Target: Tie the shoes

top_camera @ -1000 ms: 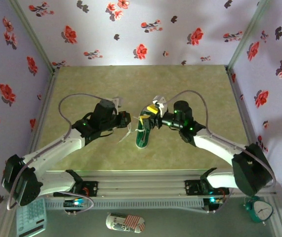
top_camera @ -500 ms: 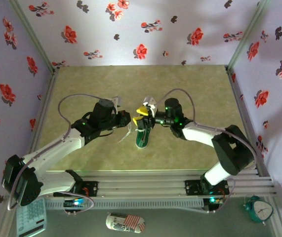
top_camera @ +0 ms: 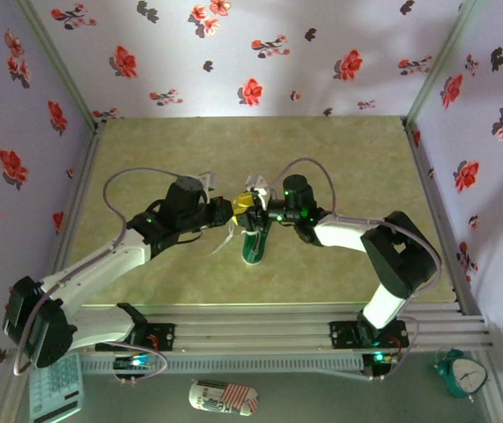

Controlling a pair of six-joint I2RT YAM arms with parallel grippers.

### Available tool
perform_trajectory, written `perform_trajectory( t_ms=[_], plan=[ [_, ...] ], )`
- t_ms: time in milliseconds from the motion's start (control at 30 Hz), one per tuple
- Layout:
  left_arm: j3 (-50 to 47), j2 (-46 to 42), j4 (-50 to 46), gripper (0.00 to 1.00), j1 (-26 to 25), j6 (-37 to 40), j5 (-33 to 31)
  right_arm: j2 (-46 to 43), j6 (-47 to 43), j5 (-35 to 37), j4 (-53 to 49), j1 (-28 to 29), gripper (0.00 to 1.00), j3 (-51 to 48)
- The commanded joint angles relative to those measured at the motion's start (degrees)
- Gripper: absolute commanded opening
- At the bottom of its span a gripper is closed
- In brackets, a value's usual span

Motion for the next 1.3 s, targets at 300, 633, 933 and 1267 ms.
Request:
perform_trajectory(
  t_ms=[300,633,933,1267],
  plan=[
    [1.29,-0.91,0.98,0.0,0.5,-1.22,1.18,2.45,1.1,-0.61,4.88,0.58,0.3,2.45],
    [0.99,-0.99,1.15,0.0,0.67,-1.13,1.46,3.31,3.32,-0.63,7.96,0.58,0.0,2.21],
    [-3.35,-8.52,-1.51,0.47,1.25,8.75,-6.44,0.03,4.56,6.06,2.96,0.41,0.0,1.11],
    [-13.99,-14.82,-3.35,0.45,1.74,18.78,-14.54,-2.39,16.29,11.89,6.86,-1.09,0.0,-2.15]
  ],
)
